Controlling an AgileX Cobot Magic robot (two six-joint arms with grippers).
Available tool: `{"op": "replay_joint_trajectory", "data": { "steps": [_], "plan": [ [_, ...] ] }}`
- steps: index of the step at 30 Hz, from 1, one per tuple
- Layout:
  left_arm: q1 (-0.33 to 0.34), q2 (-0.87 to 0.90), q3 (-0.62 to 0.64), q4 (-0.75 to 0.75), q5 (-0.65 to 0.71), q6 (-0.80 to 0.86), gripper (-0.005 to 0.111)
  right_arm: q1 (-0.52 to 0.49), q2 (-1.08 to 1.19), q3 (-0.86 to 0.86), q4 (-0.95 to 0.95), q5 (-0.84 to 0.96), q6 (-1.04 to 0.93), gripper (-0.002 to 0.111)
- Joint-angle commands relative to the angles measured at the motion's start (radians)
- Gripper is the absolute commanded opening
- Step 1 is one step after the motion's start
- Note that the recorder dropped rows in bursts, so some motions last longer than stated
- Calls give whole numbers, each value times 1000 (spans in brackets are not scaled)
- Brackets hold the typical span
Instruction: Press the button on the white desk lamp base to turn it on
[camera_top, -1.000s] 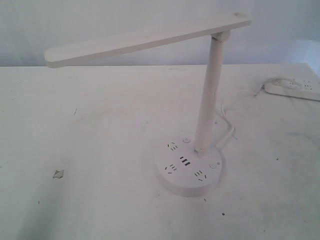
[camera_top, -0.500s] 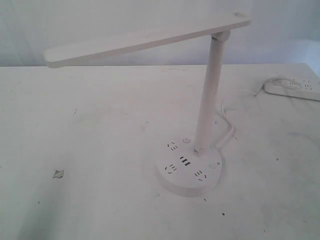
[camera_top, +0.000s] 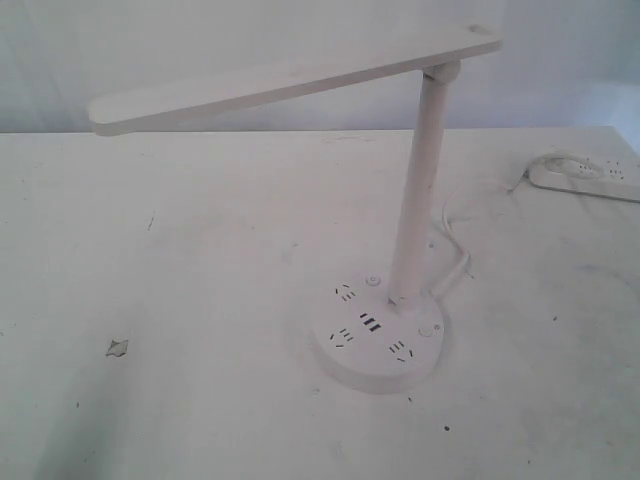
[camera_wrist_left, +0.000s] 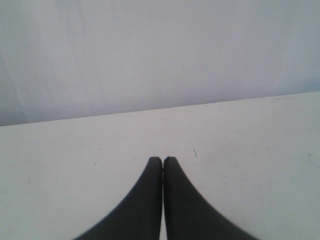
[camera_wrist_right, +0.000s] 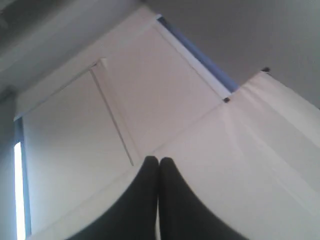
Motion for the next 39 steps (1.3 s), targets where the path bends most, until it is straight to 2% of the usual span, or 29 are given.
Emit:
{"op": "replay_joint_trajectory", "data": {
  "steps": [1,4,7,15,19,25,31,34,39],
  "plan": [
    [3,-4,3,-4,-10,-1,0,1,166,-150,-455,27,0,0],
    [3,-4,3,-4,-10,-1,0,1,332,-238,-789,-31,141,0],
    [3,-4,3,-4,-10,-1,0,1,480,-291,-1036,-142,260,0],
    [3,-4,3,-4,-10,-1,0,3,755,-302,-1567,-287,465,0],
    [3,-4,3,-4,-10,-1,0,3,843,-295,-1728,-331,478,0],
    [3,-4,3,-4,-10,-1,0,38,959,-295,-1764,-306,478,0],
    [3,-4,3,-4,-10,-1,0,208,1079,-288,-1819,-211,478,0],
    [3,-4,3,-4,-10,-1,0,355,1138,-286,-1917,-157,480,0],
    [3,-4,3,-4,-10,-1,0,579,1199,-279,-1917,66,522,0]
  ]
}}
